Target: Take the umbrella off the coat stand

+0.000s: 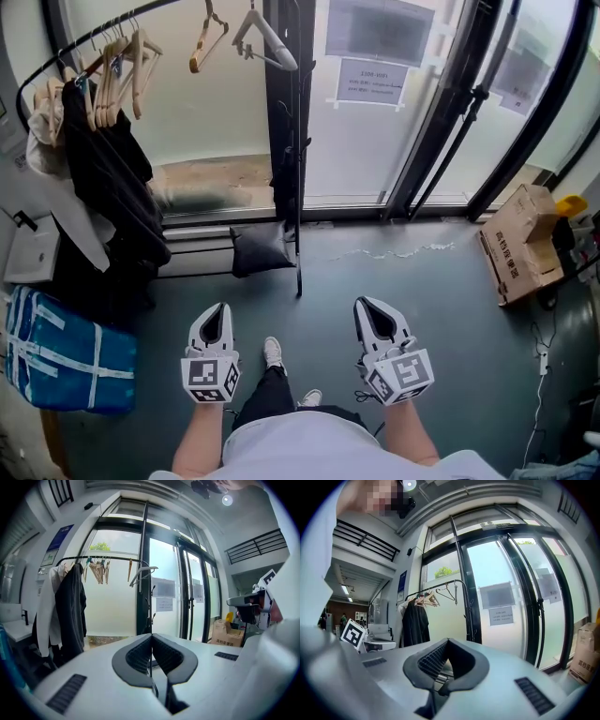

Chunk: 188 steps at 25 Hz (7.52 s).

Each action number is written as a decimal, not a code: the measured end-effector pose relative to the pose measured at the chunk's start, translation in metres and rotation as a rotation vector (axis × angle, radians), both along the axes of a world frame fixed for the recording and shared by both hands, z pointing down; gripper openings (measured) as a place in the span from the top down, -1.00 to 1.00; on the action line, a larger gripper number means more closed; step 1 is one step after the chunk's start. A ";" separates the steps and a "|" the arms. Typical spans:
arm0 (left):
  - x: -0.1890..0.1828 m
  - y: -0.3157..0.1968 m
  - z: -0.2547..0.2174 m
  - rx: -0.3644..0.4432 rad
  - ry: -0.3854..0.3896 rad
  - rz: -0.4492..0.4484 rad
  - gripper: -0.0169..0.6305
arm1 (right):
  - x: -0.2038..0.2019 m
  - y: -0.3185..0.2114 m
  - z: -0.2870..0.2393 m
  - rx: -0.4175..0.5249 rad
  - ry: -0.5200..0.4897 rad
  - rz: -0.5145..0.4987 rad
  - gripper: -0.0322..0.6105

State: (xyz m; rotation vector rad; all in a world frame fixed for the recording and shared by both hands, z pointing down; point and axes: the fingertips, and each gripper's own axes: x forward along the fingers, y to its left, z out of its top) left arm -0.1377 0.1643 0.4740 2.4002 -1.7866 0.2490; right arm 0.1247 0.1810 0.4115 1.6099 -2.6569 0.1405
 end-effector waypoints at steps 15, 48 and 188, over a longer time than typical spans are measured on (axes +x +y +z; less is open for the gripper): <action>0.029 -0.202 0.027 -0.036 0.066 0.157 0.88 | 0.001 -0.159 -0.012 -0.008 0.085 0.128 0.85; 0.050 -0.327 0.063 -0.107 0.008 0.179 0.87 | 0.033 -0.263 -0.025 0.010 0.077 0.181 0.85; 0.106 -0.446 0.125 -0.261 0.058 0.203 0.15 | 0.036 -0.314 -0.053 0.032 0.037 0.056 0.84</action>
